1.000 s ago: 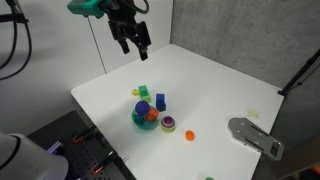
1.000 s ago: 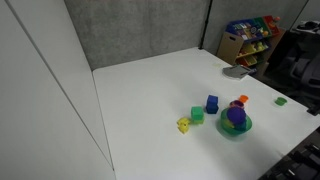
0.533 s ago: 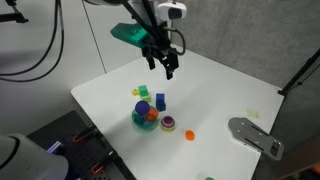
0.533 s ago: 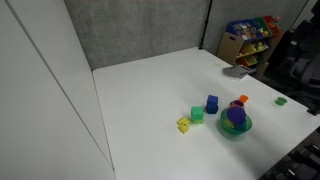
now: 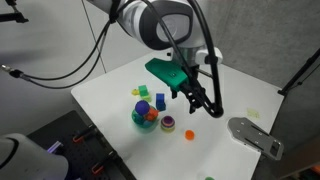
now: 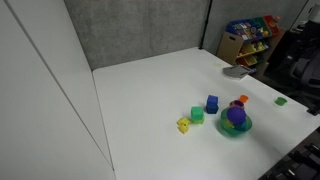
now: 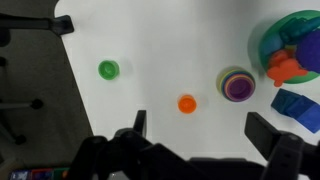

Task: Put the small orange bowl inside the purple bowl on the pile

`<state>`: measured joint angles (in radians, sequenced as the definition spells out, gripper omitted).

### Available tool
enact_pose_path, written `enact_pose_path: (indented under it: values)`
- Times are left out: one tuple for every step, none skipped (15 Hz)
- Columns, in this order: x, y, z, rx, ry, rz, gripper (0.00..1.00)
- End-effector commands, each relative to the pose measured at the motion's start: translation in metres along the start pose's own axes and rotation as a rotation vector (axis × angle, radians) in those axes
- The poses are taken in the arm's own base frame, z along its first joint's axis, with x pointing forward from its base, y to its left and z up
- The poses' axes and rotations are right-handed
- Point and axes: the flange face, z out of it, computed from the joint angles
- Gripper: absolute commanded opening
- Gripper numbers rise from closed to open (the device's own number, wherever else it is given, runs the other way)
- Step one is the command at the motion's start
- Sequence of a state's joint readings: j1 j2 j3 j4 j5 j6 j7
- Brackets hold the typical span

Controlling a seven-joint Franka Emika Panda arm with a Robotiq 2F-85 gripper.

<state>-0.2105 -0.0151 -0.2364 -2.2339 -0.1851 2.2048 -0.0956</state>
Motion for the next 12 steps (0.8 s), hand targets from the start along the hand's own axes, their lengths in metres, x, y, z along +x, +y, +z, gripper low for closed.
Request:
enact_pose_path:
  values:
    - [0.013,0.039,0.025,0.022,-0.038,-0.027,1.0]
    - [0.013,0.049,0.035,0.035,-0.054,-0.037,1.0]
    - [0.014,0.059,0.042,0.056,-0.069,-0.054,1.0]
    - [0.015,0.069,0.05,0.076,-0.081,-0.069,1.0]
    - [0.015,0.077,0.057,0.088,-0.088,-0.081,1.0]
    - [0.017,0.085,0.062,0.093,-0.092,-0.091,1.0]
    - [0.018,0.092,0.065,0.098,-0.101,-0.097,1.0]
    - [0.008,0.079,0.064,0.079,-0.089,-0.073,1.0]
    - [0.01,0.085,0.068,0.083,-0.094,-0.079,1.0]
    - [0.011,0.088,0.071,0.083,-0.098,-0.081,1.0]
    - [0.013,0.089,0.072,0.082,-0.099,-0.082,1.0]
    - [0.014,0.089,0.072,0.081,-0.099,-0.083,1.0]
